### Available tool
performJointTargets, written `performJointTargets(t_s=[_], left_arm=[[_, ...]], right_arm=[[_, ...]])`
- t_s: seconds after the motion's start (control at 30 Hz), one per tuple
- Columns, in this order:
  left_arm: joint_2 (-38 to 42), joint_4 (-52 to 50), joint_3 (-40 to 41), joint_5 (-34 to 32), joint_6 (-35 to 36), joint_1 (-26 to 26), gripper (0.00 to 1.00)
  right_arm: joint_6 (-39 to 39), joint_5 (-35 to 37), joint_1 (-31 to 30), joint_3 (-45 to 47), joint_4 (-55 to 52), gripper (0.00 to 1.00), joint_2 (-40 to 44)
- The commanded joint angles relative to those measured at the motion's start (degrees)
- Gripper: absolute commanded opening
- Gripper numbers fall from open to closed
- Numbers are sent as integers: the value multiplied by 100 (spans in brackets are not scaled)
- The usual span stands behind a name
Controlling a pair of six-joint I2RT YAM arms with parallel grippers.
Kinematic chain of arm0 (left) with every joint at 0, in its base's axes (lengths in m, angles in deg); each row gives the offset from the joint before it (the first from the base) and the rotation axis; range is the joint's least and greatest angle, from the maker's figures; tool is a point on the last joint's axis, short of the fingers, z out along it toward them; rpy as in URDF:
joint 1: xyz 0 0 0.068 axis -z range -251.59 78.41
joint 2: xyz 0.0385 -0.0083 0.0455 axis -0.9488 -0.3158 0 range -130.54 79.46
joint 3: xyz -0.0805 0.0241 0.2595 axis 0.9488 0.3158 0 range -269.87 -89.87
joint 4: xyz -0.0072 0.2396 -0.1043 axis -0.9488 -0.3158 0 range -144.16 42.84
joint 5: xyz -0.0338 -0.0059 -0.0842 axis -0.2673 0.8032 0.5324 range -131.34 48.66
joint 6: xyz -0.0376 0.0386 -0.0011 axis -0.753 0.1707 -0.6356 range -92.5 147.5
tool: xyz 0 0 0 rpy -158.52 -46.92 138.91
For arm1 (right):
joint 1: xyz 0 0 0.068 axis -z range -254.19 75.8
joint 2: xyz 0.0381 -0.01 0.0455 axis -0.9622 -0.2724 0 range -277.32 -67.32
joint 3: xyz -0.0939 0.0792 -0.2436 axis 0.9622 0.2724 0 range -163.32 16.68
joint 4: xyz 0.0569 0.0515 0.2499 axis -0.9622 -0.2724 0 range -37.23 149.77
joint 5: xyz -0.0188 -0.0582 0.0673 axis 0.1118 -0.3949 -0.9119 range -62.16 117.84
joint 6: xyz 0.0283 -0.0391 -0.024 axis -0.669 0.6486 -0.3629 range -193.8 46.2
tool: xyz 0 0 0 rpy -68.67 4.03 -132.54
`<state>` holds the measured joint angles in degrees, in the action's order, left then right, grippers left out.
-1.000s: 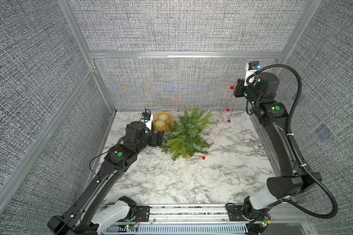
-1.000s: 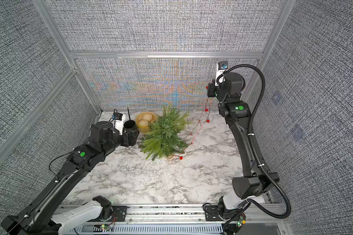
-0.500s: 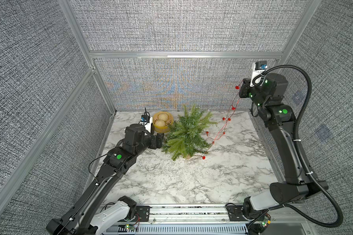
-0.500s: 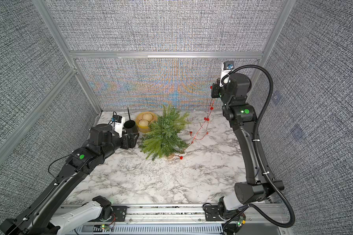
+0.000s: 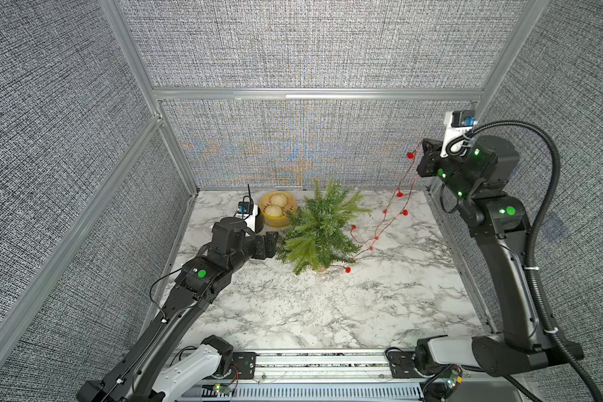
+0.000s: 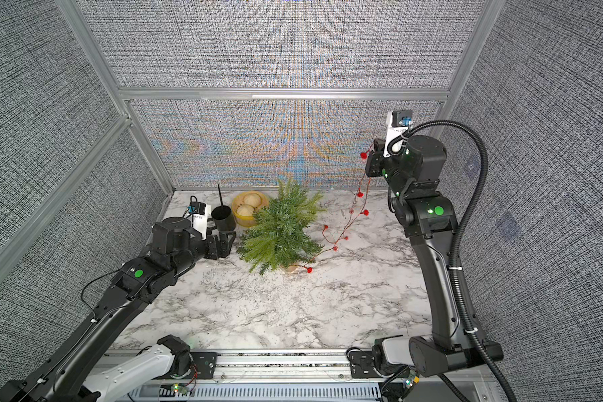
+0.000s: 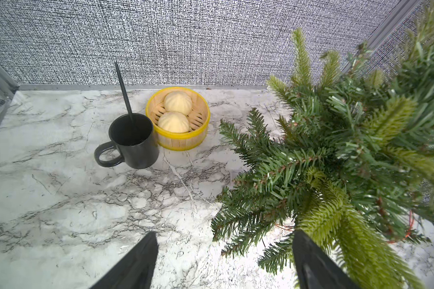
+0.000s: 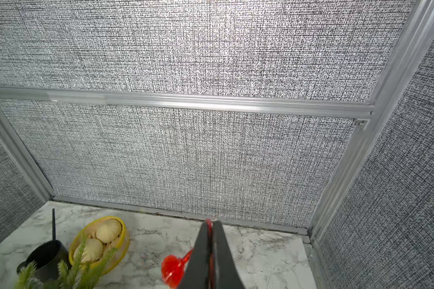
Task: Remove string lights from the small christmas tree
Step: Remove the light string from the Christmas tree, then place the light string at the center of the board.
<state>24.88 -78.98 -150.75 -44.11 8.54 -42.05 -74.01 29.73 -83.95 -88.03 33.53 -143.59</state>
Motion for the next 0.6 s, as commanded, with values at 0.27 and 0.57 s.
performJointTargets(t_s=[0.27, 0.57], left_arm=[[246, -79, 146, 185, -133, -6, 84], [378, -134, 213, 276, -162, -10, 84]], right_arm=[[-208, -147, -206, 495, -333, 0, 766], [-250, 31, -324, 744, -965, 0, 1331]])
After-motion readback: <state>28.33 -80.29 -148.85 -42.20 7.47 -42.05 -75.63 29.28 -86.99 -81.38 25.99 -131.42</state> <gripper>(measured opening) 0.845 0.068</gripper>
